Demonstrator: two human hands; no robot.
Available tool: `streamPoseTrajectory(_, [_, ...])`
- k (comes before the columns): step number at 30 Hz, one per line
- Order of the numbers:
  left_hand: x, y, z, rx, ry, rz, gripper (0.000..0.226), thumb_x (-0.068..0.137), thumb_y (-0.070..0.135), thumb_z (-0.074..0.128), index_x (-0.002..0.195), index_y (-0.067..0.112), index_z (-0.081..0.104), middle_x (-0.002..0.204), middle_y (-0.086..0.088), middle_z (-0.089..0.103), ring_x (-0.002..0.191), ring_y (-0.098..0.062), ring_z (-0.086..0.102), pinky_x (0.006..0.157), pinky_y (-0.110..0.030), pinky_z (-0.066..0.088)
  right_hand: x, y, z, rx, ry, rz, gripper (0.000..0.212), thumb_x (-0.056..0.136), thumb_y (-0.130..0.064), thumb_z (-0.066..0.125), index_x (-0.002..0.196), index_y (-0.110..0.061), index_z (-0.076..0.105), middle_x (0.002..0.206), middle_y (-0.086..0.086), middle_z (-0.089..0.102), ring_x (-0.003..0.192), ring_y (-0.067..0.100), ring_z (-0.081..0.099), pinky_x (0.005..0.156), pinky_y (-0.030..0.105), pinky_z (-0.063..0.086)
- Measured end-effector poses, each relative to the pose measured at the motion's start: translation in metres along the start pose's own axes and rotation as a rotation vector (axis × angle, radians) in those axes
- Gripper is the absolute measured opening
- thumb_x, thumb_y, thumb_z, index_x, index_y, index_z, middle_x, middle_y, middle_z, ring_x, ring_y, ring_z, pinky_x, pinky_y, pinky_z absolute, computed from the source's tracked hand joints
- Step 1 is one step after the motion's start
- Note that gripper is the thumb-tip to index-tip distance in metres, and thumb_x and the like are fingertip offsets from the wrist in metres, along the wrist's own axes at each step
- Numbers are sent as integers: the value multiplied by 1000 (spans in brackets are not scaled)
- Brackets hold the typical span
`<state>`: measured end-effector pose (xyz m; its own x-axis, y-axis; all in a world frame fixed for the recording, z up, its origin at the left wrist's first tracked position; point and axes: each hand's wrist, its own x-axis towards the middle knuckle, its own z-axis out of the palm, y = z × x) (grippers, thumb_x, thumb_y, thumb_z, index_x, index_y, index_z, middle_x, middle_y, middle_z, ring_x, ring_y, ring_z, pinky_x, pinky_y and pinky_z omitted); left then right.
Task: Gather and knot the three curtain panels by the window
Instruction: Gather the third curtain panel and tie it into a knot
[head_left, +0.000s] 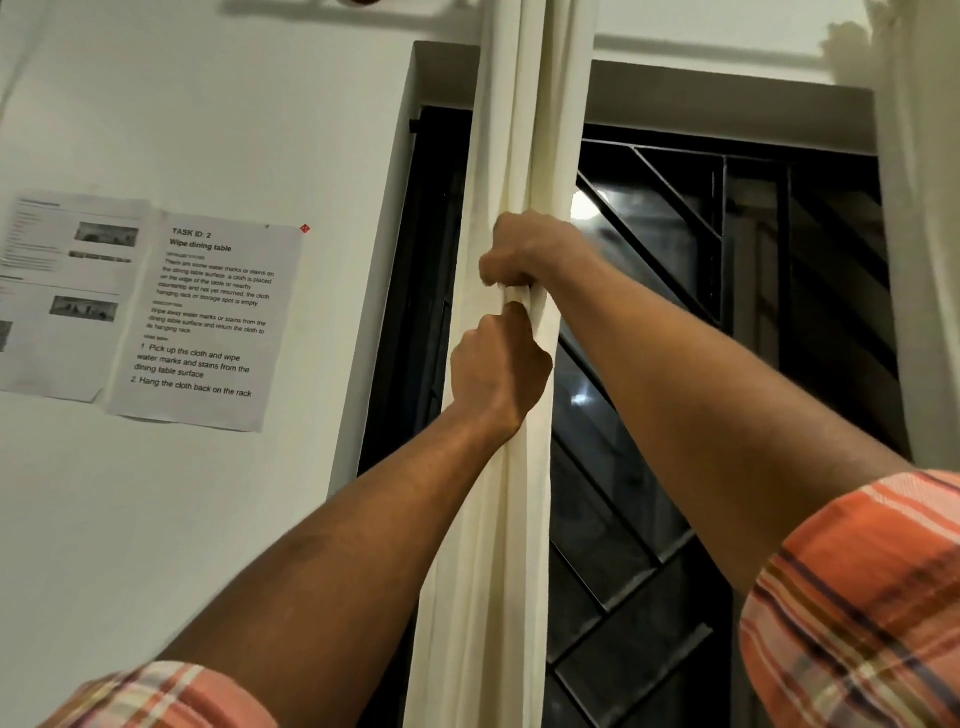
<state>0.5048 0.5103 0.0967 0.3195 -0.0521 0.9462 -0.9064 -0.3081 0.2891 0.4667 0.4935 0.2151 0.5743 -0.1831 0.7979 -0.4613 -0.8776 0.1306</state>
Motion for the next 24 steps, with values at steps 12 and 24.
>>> streamPoseTrajectory(12, [-152, -64, 42, 64, -407, -316, 29, 90, 29, 56, 116, 16, 57, 101, -1, 67, 88, -22, 67, 69, -25, 48, -122, -8, 120, 70, -592, -92, 14, 89, -21, 52, 83, -9, 47, 81, 5, 53, 68, 20, 54, 63, 34, 48])
streamPoseTrajectory(24, [-25, -5, 10, 28, -108, -148, 33, 92, 33, 53, 115, 10, 54, 110, -11, 62, 93, -32, 64, 75, -35, 50, -49, -1, 41, 146, 151, 2, 15, 82, -30, 53, 87, -17, 49, 79, 1, 51, 76, 23, 53, 68, 32, 40])
